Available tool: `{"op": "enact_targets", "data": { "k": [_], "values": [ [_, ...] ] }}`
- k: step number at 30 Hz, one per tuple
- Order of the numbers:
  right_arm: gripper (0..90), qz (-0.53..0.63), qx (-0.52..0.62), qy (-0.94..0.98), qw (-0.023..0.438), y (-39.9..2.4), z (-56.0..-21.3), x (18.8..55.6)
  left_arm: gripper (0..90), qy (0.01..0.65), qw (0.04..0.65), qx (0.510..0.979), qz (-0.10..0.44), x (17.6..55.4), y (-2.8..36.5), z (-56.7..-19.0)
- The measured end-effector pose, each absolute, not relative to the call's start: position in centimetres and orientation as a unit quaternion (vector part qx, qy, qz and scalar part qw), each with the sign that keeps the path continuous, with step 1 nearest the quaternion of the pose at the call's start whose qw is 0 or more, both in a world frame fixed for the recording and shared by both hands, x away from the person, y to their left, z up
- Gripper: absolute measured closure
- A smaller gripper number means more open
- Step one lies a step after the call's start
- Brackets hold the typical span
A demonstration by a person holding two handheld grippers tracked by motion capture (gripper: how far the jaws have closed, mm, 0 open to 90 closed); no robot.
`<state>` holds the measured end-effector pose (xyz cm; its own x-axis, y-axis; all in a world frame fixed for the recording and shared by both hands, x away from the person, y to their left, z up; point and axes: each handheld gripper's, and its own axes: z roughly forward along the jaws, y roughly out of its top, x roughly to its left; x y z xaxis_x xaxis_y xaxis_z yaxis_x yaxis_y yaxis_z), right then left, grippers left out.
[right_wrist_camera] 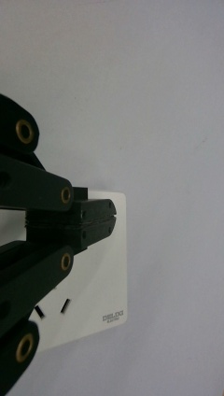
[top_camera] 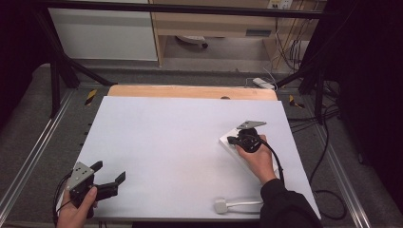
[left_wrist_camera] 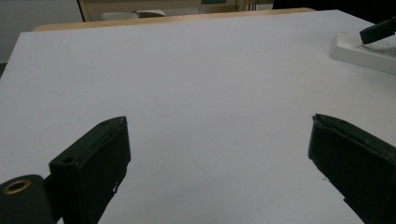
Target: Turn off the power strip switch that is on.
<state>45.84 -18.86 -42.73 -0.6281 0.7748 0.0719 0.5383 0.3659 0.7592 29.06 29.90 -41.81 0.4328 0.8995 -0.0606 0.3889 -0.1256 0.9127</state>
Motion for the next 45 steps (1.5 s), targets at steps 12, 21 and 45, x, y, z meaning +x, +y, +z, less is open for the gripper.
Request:
{"op": "enact_targets", "data": {
  "k": [12,21,45],
  "values": [
    [90.0,0.386,0.403,0.816,0.152,-18.74,-42.91,46.01,5.8,0.460,0.476,0.700,0.268,29.06,29.88,-41.81],
    [90.0,0.385,0.402,0.817,0.151,-18.72,-42.89,46.03,5.8,0.460,0.475,0.701,0.268,29.06,29.86,-41.83],
    [90.0,0.384,0.403,0.817,0.151,-18.74,-42.93,45.96,5.8,0.458,0.470,0.706,0.265,29.07,29.81,-41.87]
  ]
}}
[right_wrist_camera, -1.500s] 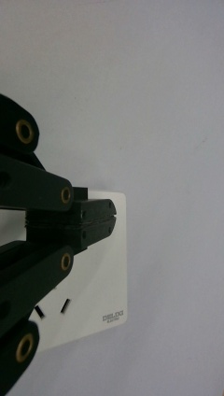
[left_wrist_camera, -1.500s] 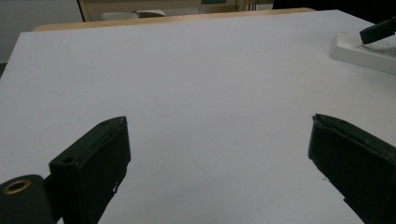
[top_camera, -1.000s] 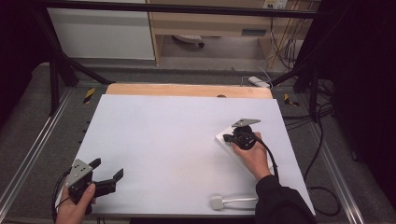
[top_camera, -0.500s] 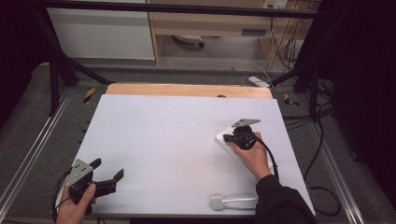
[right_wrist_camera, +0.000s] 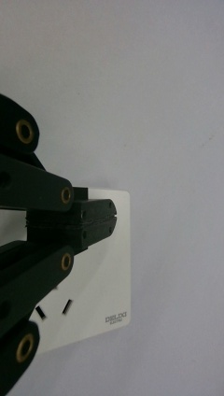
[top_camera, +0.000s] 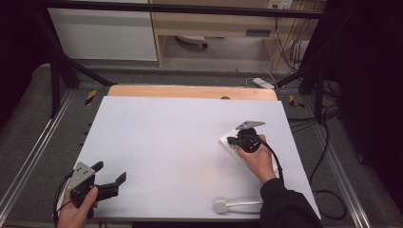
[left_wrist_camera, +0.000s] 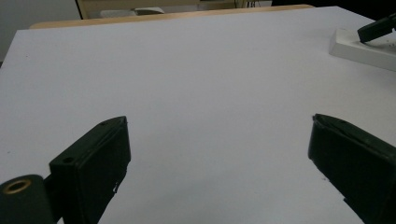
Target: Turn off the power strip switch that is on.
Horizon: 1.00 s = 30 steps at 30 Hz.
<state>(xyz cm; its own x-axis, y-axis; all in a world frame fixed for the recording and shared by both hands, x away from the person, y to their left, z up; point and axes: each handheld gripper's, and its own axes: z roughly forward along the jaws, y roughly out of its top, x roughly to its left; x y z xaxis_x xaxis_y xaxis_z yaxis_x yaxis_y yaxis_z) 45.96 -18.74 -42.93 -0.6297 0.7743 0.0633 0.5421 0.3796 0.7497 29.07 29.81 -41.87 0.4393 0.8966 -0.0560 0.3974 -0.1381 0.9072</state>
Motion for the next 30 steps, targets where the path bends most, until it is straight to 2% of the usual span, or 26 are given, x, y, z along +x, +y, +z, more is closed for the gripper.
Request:
{"op": "enact_targets", "data": {
  "k": [30],
  "values": [
    [90.0,0.379,0.404,0.819,0.152,-18.63,-43.10,45.96,5.9,0.458,0.471,0.706,0.265,29.06,29.81,-41.87]
  ]
}}
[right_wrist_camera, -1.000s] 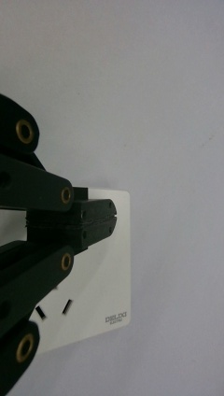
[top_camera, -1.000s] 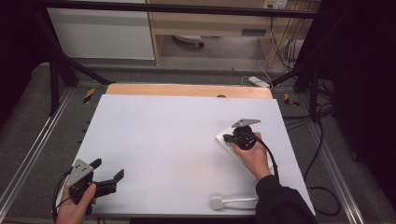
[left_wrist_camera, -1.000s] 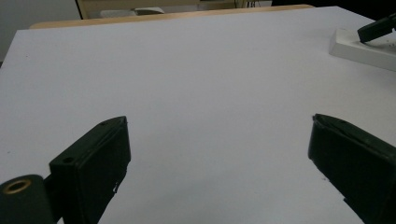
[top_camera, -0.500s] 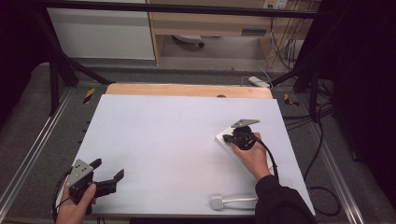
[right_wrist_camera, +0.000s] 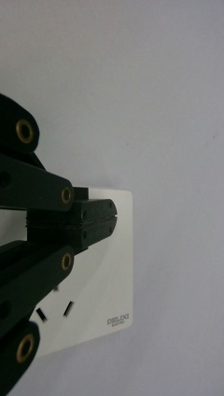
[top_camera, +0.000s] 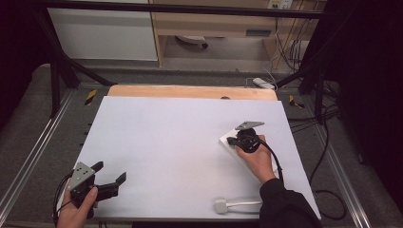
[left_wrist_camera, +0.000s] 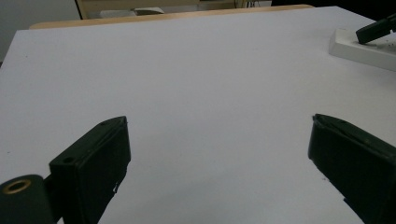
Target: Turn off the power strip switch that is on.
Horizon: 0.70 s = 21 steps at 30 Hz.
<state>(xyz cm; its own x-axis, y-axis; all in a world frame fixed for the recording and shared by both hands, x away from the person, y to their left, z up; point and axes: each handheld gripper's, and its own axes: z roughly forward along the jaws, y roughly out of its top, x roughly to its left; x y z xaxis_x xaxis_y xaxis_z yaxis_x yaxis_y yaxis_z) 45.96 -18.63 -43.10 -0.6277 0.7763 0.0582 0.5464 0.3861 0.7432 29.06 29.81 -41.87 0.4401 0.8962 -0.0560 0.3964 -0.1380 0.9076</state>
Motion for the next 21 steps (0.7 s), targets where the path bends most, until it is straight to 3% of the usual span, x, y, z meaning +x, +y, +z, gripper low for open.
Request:
{"op": "enact_targets", "data": {
  "k": [21],
  "values": [
    [90.0,0.416,0.384,0.805,0.176,-18.9,-41.8,44.9,5.9,0.463,0.474,0.700,0.268,29.1,29.9,-41.9]
  ]
}}
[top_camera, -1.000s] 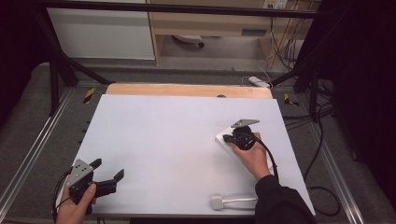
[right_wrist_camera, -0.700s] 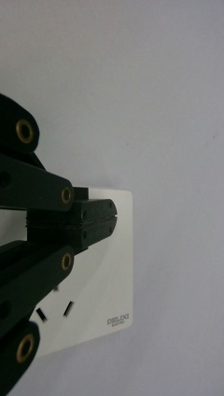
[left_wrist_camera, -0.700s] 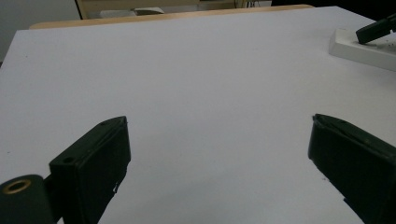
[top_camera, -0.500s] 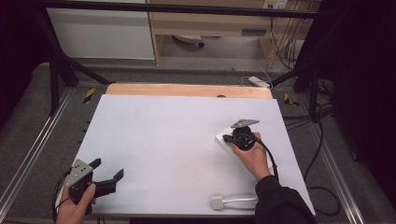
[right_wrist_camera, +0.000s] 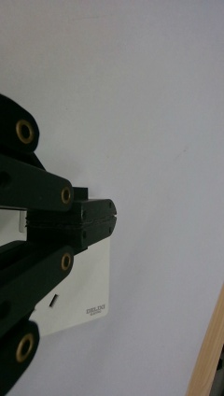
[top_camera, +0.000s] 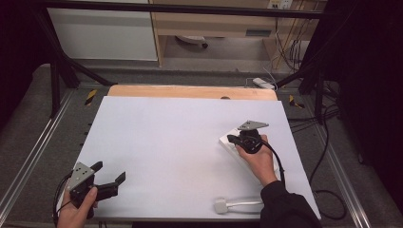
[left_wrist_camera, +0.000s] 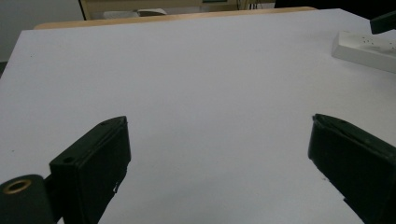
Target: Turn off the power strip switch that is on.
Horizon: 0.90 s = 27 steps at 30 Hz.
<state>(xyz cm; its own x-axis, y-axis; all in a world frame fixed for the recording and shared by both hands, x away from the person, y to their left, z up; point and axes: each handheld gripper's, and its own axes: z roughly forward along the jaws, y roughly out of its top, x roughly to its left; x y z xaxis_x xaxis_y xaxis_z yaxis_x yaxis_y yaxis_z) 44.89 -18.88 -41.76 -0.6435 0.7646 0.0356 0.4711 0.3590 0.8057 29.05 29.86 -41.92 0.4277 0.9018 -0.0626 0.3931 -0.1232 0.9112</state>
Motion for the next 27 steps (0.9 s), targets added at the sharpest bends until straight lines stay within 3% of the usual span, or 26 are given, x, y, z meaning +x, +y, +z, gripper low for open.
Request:
{"op": "enact_targets", "data": {
  "k": [16,27],
  "values": [
    [89.7,0.440,0.389,0.791,0.174,-19.5,-41.0,44.3,5.8,0.463,0.472,0.702,0.265,29.1,29.8,-42.0],
    [76.5,0.452,0.392,0.780,0.183,-19.7,-40.3,43.8,5.8,0.462,0.472,0.702,0.265,29.1,29.8,-42.0]
  ]
}}
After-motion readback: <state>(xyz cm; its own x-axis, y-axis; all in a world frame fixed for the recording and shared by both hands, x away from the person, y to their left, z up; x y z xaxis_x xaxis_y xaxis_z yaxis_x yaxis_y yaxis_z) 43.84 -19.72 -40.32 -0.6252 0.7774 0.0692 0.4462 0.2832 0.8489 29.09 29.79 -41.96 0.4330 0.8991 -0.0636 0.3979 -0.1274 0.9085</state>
